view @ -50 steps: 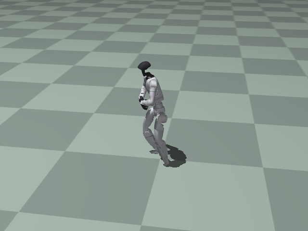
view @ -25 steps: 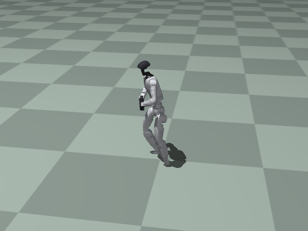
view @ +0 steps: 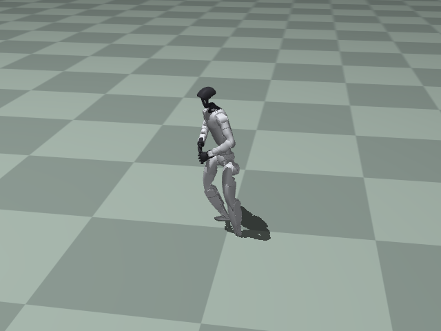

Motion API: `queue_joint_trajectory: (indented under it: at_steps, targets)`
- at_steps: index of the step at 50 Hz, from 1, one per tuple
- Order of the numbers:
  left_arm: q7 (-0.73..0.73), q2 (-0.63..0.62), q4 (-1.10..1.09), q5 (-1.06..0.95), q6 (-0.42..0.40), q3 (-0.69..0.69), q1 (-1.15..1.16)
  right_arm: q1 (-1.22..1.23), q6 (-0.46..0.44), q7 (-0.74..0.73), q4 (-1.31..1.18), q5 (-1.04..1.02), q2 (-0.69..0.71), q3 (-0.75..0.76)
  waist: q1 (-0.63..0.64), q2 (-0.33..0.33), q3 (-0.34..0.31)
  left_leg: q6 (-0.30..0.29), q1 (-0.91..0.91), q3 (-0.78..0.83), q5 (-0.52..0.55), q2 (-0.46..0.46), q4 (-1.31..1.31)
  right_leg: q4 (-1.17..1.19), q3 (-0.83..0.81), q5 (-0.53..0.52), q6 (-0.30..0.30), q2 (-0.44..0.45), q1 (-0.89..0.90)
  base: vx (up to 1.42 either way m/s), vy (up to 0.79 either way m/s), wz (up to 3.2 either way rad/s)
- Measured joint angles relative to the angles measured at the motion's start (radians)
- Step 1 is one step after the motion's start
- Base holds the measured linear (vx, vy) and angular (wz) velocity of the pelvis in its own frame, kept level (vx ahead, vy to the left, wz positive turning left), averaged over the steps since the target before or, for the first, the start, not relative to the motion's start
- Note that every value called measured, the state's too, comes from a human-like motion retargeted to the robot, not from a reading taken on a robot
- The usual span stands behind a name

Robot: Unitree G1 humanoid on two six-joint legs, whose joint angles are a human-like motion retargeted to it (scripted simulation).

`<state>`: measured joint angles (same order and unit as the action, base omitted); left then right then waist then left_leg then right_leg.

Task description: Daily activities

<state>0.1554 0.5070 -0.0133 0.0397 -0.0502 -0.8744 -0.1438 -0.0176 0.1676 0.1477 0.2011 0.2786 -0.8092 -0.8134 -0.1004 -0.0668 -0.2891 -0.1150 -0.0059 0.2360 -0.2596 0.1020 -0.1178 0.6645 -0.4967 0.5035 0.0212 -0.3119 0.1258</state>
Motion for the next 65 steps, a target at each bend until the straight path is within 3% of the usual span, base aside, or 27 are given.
queue_joint_trajectory:
  at_steps: [9, 27, 51, 65]
  targets:
    - [-0.044, 0.078, 0.0, 0.055, -0.049, 0.094, 0.136, -0.082, 0.025, -0.027, -0.002, 0.022, 0.024, 0.065, 0.024, -0.009, 0.005, -0.022, 0.079, -0.04, 0.08, -0.001, 0.14, -0.041, -0.056, -0.014, 0.007, 0.022, -0.078, -0.01, -0.02, 0.38]
    - [-0.136, 0.173, 0.021, 0.198, -0.12, 0.145, 0.22, -0.148, 0.055, -0.085, -0.005, -0.013, 0.056, 0.079, 0.053, -0.041, 0.007, -0.073, 0.105, -0.121, 0.09, 0.033, 0.142, -0.134, -0.146, -0.053, 0.032, 0.088, -0.218, -0.01, -0.01, 0.37]
    - [-0.215, 0.182, 0.029, 0.207, -0.13, 0.218, 0.194, -0.21, 0.056, -0.164, -0.022, -0.03, 0.114, 0.107, 0.057, -0.086, 0.013, -0.145, 0.063, -0.226, 0.118, 0.039, 0.144, -0.208, -0.255, -0.104, 0.076, 0.147, -0.305, -0.02, 0.0, 0.39]
    - [-0.25, 0.171, 0.025, 0.212, -0.138, 0.263, 0.16, -0.229, 0.059, -0.196, -0.035, -0.064, 0.149, 0.117, 0.068, -0.098, 0.026, -0.147, 0.021, -0.296, 0.154, -0.005, 0.148, -0.245, -0.331, -0.138, 0.093, 0.163, -0.341, -0.03, 0.02, 0.47]
